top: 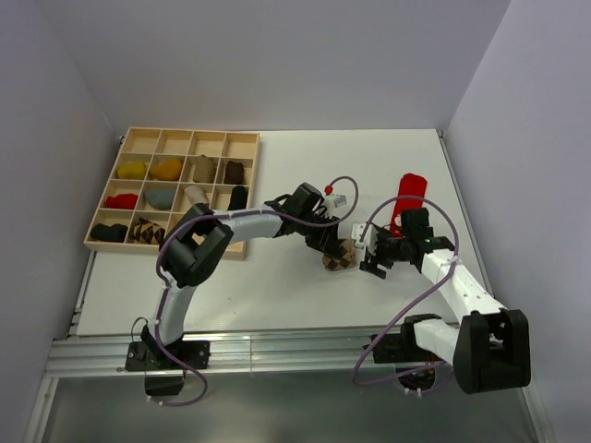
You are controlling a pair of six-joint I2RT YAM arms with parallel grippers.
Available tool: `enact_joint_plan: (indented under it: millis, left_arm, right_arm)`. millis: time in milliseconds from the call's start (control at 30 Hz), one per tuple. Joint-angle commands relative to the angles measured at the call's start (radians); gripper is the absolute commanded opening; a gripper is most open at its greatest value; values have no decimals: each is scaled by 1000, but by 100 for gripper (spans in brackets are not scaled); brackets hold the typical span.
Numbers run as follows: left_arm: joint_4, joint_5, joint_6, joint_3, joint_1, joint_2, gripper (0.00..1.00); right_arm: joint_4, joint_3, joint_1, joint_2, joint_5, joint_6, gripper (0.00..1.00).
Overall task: Roll the socks
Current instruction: Roll the sock at the center of the board.
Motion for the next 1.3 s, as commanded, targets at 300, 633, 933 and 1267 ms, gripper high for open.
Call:
enact_joint_plan:
  millis: [300,633,933,1267]
  left_arm:
    - [-192,57,-18,33,45,100,0]
    - [-188,124,-23,56,60,128,0]
    - [-181,166,-37,81,69,154,1]
    - [-116,232,-105,86,71,178,6]
  right_arm:
    - [245,-80,244,2,153,16,83]
    - [234,-11,286,128,204,-13,83]
    - [230,34,336,202,270,-18,81]
    - [136,143,363,343,296,23,57]
